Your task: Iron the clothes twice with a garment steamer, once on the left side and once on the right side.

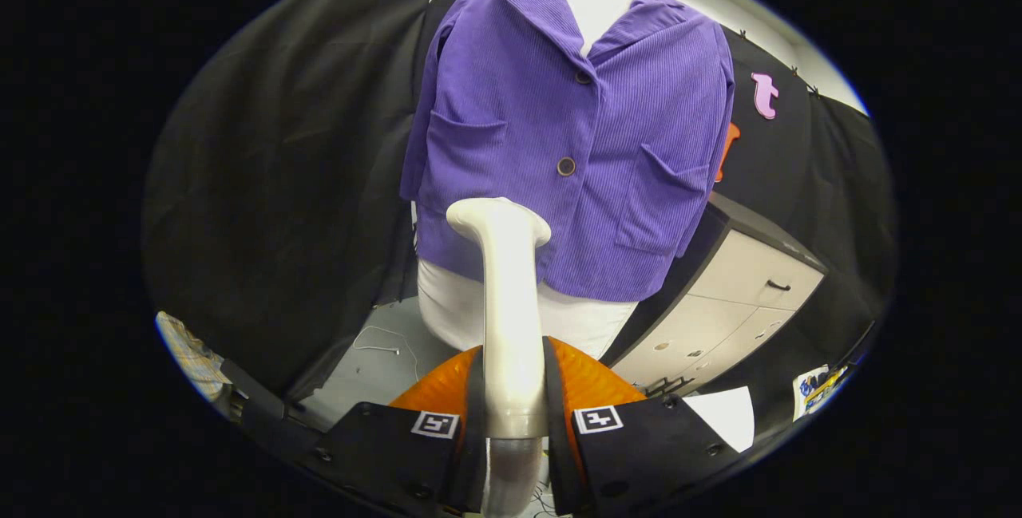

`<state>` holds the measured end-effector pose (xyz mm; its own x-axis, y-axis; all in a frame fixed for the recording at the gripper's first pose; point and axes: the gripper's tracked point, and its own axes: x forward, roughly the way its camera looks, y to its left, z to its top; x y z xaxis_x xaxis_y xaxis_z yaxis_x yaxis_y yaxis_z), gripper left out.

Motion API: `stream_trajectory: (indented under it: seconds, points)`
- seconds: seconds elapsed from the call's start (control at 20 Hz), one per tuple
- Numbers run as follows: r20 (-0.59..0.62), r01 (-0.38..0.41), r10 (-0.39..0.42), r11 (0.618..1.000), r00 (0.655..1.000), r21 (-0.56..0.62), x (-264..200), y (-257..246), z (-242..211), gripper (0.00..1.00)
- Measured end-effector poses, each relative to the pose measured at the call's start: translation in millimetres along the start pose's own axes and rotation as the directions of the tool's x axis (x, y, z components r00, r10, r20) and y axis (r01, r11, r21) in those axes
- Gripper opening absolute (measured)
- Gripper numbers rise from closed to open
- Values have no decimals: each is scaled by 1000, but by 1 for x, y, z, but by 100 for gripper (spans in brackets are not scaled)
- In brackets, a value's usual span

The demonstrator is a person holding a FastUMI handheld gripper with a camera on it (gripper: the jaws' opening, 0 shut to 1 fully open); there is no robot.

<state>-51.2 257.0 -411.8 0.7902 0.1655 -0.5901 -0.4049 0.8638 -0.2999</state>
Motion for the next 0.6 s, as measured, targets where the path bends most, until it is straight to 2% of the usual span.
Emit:
stream_trajectory:
  seconds: [0.3,0.6]
  points:
    - [-7,-49,49,998,999,48,-11,-20,-9,39]
    - [55,-32,25,991,998,127,-44,-95,14,39]
